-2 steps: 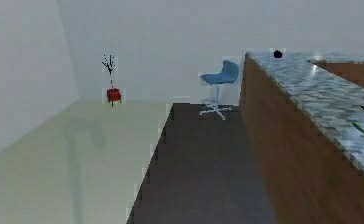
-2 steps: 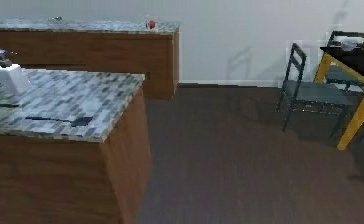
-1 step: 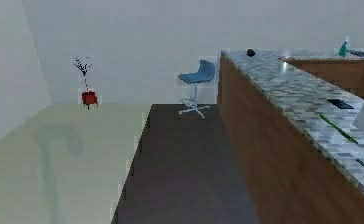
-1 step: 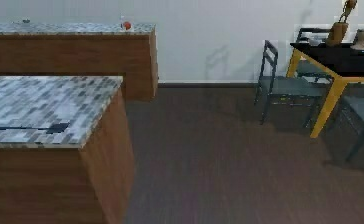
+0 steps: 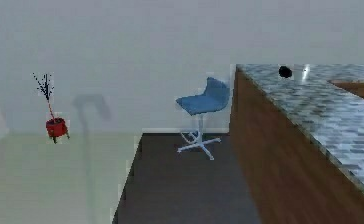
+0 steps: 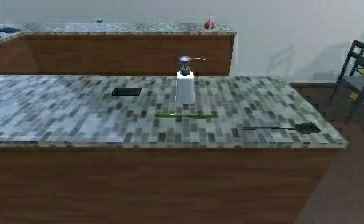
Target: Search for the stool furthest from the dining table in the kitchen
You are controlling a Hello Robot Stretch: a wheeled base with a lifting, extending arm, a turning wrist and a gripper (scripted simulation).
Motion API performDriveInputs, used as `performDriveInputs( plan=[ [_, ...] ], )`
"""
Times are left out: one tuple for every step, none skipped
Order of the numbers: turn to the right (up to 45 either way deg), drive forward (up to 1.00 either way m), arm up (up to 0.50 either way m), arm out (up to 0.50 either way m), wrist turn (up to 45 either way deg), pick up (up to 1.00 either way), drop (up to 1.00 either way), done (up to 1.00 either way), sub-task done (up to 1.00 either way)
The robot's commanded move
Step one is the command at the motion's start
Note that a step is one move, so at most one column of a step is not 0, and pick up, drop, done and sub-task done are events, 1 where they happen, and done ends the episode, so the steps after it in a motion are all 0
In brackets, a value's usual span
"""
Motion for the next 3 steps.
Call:
performDriveInputs(
  plan=[
    [0.0, 1.00, 0.00, 0.00, 0.0, 0.00, 0.00, 0.00, 0.00],
    [9.0, 0.00, 0.00, 0.00, 0.0, 0.00, 0.00, 0.00, 0.00],
    [0.0, 0.15, 0.00, 0.00, 0.0, 0.00, 0.00, 0.00, 0.00]
  ],
)
